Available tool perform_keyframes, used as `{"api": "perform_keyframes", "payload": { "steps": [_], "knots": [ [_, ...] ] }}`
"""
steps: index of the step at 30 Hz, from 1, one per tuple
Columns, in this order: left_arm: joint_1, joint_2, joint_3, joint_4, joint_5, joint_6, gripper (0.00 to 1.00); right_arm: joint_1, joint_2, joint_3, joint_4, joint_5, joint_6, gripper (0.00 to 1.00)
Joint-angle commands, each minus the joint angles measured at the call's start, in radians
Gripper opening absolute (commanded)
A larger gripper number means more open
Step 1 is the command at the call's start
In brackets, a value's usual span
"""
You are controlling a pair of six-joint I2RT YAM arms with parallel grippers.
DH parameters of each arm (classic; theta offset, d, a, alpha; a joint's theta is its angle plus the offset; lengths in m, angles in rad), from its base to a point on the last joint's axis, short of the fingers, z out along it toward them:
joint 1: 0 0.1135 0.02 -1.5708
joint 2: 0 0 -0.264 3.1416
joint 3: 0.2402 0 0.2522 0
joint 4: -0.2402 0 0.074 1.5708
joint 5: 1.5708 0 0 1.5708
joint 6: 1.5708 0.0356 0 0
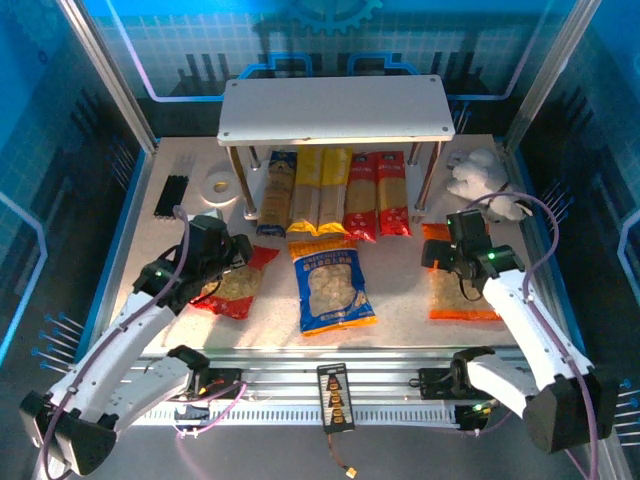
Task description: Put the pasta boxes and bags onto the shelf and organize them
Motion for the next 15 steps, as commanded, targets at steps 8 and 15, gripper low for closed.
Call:
{"api": "perform_keyframes", "payload": {
  "steps": [8,15],
  "knots": [
    [-0.058,0.000,-0.179,0.150,0.094,0.000,0.53,-0.161,0.149,-0.031,0.124,-0.043,-0.017,1.00],
    [-0.120,0.051,-0.246,0.249,0.104,-0.031,0.54,-0.212,0.208,-0.027,0.143,-0.056,-0.028,1.00]
  ]
}}
